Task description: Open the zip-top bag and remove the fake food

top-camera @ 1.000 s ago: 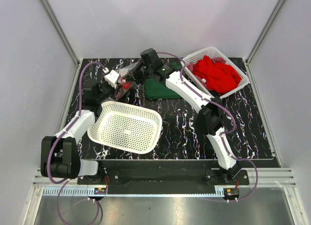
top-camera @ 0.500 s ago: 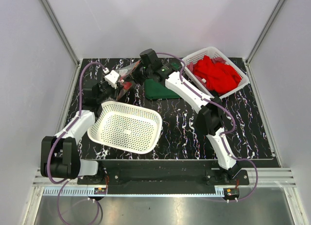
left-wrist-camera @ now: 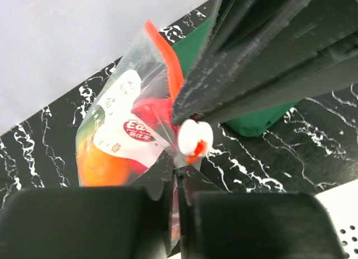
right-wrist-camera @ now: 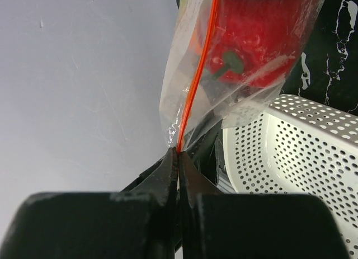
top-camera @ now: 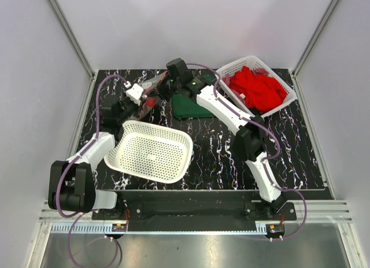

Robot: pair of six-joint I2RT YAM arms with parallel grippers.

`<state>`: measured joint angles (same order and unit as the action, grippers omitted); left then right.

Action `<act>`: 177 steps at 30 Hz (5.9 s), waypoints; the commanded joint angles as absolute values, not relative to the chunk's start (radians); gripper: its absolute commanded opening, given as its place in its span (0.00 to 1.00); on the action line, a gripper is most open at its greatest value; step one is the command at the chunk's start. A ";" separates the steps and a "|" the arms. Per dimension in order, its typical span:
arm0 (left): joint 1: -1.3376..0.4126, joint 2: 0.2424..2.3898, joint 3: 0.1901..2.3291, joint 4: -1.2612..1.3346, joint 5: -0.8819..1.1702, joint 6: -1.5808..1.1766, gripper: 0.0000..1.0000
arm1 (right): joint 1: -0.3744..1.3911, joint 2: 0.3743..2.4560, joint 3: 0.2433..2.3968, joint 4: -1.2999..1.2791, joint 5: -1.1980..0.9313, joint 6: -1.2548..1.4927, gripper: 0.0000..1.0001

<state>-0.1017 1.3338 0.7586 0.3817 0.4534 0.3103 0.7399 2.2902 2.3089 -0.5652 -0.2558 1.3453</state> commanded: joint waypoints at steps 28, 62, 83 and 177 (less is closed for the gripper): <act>-0.083 1.328 0.753 0.479 0.548 0.278 0.00 | 0.778 2.217 2.338 -0.540 -0.250 1.341 0.22; -0.095 1.239 0.718 0.443 0.595 0.330 0.00 | 0.663 2.316 2.427 -0.597 -0.288 1.237 0.00; -0.196 1.241 0.749 0.409 0.407 0.385 0.68 | 0.681 2.306 2.439 -0.595 -0.307 1.279 0.00; -0.098 1.002 0.667 0.255 0.264 0.189 0.00 | 0.656 2.257 2.373 -0.626 -0.207 0.933 0.29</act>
<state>-0.1028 1.0206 0.6762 0.1814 0.2390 0.1974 0.6315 2.2887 2.3791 -0.6697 -0.1856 0.8974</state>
